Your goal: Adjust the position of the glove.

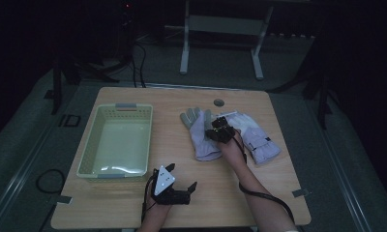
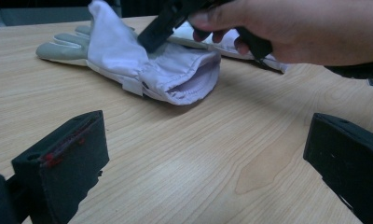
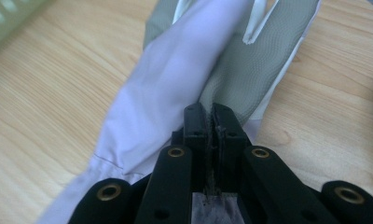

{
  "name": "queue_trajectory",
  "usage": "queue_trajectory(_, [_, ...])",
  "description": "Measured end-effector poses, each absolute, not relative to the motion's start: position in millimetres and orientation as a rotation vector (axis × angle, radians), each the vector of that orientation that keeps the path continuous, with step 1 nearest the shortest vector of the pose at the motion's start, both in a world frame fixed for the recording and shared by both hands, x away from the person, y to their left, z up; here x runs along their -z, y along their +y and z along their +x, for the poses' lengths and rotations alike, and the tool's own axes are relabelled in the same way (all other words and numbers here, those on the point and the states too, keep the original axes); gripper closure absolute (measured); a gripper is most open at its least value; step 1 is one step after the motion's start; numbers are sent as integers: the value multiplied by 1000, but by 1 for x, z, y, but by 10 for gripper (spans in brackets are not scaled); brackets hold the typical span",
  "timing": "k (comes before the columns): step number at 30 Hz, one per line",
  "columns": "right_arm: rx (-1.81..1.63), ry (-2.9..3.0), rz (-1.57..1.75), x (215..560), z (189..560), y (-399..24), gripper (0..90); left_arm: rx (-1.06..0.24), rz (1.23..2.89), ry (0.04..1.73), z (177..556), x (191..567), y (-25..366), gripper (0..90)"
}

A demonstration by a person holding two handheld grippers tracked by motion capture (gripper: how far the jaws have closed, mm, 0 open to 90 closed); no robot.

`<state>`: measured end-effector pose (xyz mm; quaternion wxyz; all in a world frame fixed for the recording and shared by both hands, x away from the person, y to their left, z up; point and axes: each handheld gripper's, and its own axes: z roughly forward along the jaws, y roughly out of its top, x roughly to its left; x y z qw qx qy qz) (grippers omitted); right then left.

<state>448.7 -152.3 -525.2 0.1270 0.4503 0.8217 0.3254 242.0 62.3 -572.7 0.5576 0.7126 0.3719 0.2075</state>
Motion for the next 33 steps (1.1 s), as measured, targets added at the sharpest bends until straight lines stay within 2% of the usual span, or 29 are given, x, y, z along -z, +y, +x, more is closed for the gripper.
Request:
queue_trajectory(8, [-1107,2279,1382,502,427,-163,860,-483,1676,879,242,573,63,0])
queue_trajectory(22, [-1336,2048,1447,482,349,-188,859,-485,1670,883,242,573,64,0])
queue_trajectory(27, [-1319,2013,1454,492,329,-188,859,-484,1676,869,241,573,63,0])
queue_trajectory(33, [-1294,2062,1513,516,327,-183,858,-483,1675,875,242,573,63,0])
